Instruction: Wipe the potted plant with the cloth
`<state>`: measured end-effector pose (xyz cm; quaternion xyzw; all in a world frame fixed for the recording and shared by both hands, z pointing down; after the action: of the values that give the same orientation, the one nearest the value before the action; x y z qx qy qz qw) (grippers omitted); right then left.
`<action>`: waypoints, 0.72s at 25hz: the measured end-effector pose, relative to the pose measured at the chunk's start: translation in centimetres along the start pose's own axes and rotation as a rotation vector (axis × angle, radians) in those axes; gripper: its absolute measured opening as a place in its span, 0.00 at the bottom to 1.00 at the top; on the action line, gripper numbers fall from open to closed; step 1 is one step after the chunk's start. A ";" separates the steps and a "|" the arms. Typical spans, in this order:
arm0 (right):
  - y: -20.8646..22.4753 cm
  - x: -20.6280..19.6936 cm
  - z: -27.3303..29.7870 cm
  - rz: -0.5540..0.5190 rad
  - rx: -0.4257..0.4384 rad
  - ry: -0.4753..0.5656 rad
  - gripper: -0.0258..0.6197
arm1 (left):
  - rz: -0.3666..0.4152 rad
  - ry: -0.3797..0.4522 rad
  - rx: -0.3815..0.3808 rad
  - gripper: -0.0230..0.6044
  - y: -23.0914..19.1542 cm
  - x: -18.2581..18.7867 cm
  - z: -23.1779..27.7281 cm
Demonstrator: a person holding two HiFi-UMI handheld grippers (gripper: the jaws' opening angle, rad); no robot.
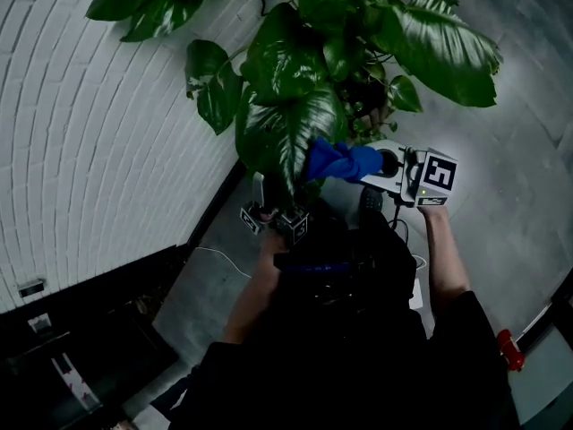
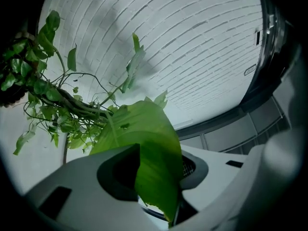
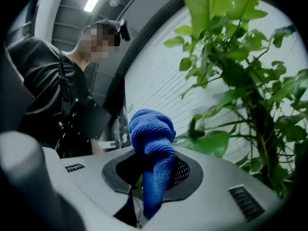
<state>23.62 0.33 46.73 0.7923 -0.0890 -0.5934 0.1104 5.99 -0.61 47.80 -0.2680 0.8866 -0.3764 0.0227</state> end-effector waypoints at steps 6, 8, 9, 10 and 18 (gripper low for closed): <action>8.3 3.8 -3.0 -0.021 -0.338 0.127 0.21 | -0.010 0.018 -0.006 0.29 -0.1 0.0 -0.4; 9.3 3.2 -2.0 0.002 -0.348 0.140 0.21 | -0.018 0.028 -0.003 0.29 -0.2 -0.2 -0.3; 9.4 2.5 -1.1 0.012 -0.335 0.134 0.21 | -0.021 0.032 -0.003 0.29 -0.2 -0.2 -0.3; 9.1 1.6 -0.2 0.020 -0.312 0.118 0.21 | -0.023 0.036 -0.005 0.29 -0.3 -0.2 -0.5; 2.5 -4.7 4.1 0.056 -0.058 0.013 0.21 | -0.022 0.068 -0.017 0.28 0.0 0.6 -0.3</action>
<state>18.33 -1.07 50.66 0.7898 -0.0930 -0.5872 0.1505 5.39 -0.74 48.08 -0.2651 0.8870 -0.3779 -0.0140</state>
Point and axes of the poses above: the fingertips, and each gripper's own axes: z forward along the fingers, y to its right, x out of its top, the point moved 1 cm from there along -z, backward along the fingers, and after that the axes turned 1 degree about y, right-handed, at the moved point
